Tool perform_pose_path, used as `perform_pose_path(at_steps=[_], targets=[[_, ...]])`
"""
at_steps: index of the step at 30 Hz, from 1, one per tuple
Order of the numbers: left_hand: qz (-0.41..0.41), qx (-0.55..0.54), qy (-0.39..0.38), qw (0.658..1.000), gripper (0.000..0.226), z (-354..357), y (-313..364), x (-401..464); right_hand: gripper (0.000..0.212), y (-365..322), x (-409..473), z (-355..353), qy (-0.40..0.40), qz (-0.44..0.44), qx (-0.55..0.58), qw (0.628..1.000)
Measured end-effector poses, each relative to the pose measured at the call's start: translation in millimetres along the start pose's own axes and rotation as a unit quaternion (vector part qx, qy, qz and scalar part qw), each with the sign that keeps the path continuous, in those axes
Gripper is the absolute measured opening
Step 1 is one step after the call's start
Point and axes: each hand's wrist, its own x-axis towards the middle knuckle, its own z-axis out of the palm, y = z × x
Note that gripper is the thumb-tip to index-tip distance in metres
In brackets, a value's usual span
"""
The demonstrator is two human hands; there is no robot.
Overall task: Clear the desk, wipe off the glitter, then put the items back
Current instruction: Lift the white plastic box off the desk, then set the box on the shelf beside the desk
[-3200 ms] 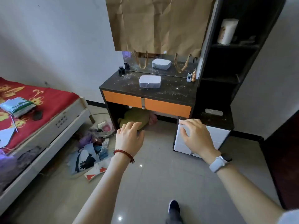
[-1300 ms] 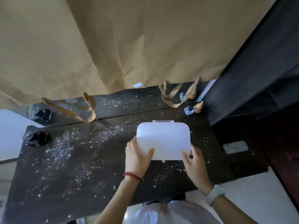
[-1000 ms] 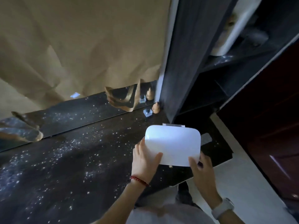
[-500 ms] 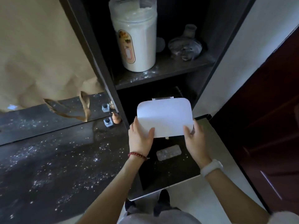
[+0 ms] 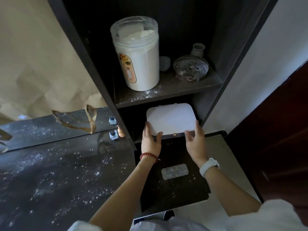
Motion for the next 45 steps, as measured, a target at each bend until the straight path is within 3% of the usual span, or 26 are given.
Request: perform_pose_path(at_steps=[8, 13, 16, 21, 24, 28, 33, 36, 41, 45], targets=[[0.006, 0.058, -0.007, 0.998, 0.068, 0.9, 10.5, 7.2, 0.055, -3.5, 6.0, 7.5, 0.041, -0.019, -0.063, 0.997], [0.034, 0.105, 0.027, 0.993, 0.061, -20.5, -35.6, -45.3, 0.054, 0.6, -48.0, 19.4, 0.074, -0.06, -0.025, 0.995], [-0.014, 0.127, 0.036, 0.991, 0.054, -43.7, -84.9, -77.1, 0.045, 6.5, -92.3, 46.2, -0.007, -0.097, -0.038, 0.995], [-0.115, 0.128, 0.092, 0.981, 0.043, -96.4, -139.2, -89.8, 0.033, -17.2, -129.1, 106.2, -0.241, -0.147, -0.079, 0.956], [-0.116, 0.125, 0.118, 0.978, 0.041, -130.0, -159.2, -71.0, 0.035, -53.9, -119.9, 146.5, -0.286, -0.195, -0.085, 0.934], [-0.079, 0.123, 0.098, 0.984, 0.043, -166.6, -177.8, -27.4, 0.044, -97.8, -79.2, 207.5, -0.185, -0.245, -0.145, 0.941], [0.028, 0.15, -0.004, 0.988, 0.049, -183.8, -184.5, 31.5, 0.051, -120.9, -27.4, 257.1, -0.07, -0.16, -0.24, 0.955], [0.075, 0.161, -0.065, 0.982, 0.055, -174.9, -180.8, 62.8, 0.05, -117.9, -19.6, 270.0, -0.062, -0.107, -0.26, 0.958], [0.084, 0.207, -0.133, 0.966, 0.065, -151.9, -173.0, 99.5, 0.032, -106.5, -25.8, 267.4, -0.115, -0.077, -0.307, 0.941], [0.082, 0.23, -0.122, 0.962, 0.049, -143.5, -173.5, 116.8, 0.028, -106.6, -42.1, 255.2, -0.109, -0.078, -0.273, 0.953]])
